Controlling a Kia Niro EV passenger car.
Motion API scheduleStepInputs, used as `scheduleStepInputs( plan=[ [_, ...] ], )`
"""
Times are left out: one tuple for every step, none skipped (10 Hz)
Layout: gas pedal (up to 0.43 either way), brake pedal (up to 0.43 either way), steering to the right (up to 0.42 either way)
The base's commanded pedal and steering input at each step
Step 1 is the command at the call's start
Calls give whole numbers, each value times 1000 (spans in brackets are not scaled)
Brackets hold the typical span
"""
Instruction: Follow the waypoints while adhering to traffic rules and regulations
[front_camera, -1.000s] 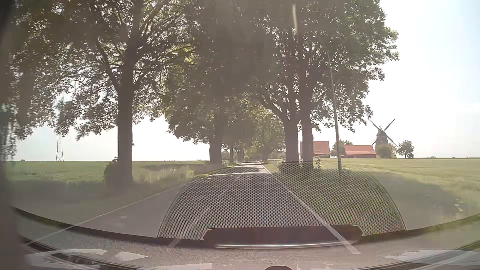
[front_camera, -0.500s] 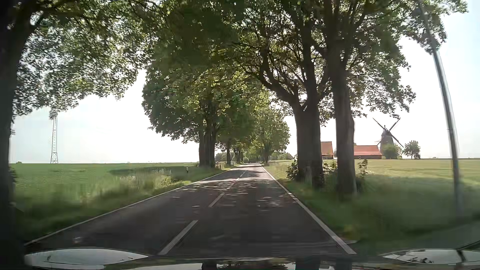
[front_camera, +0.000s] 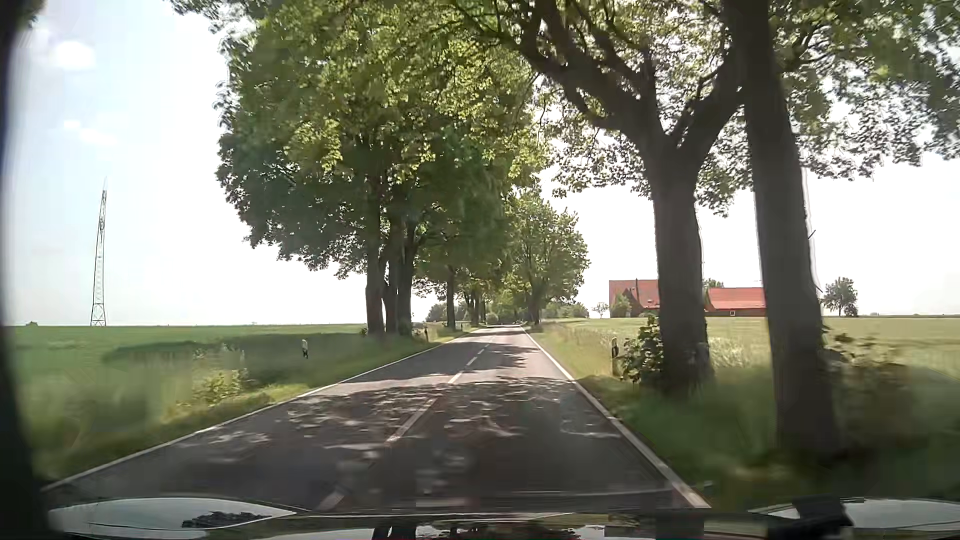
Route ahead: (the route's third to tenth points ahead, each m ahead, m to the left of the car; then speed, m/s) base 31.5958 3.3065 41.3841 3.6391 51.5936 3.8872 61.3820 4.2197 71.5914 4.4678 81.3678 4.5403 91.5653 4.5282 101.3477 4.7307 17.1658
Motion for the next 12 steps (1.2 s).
scheduleStepInputs(
  plan=[
    [449,0,0],
    [449,0,0],
    [449,0,0],
    [449,0,0],
    [449,0,0],
    [449,0,0],
    [449,0,0],
    [441,0,0],
    [441,0,0],
    [441,0,0],
    [441,0,0],
    [441,0,0]
  ],
)
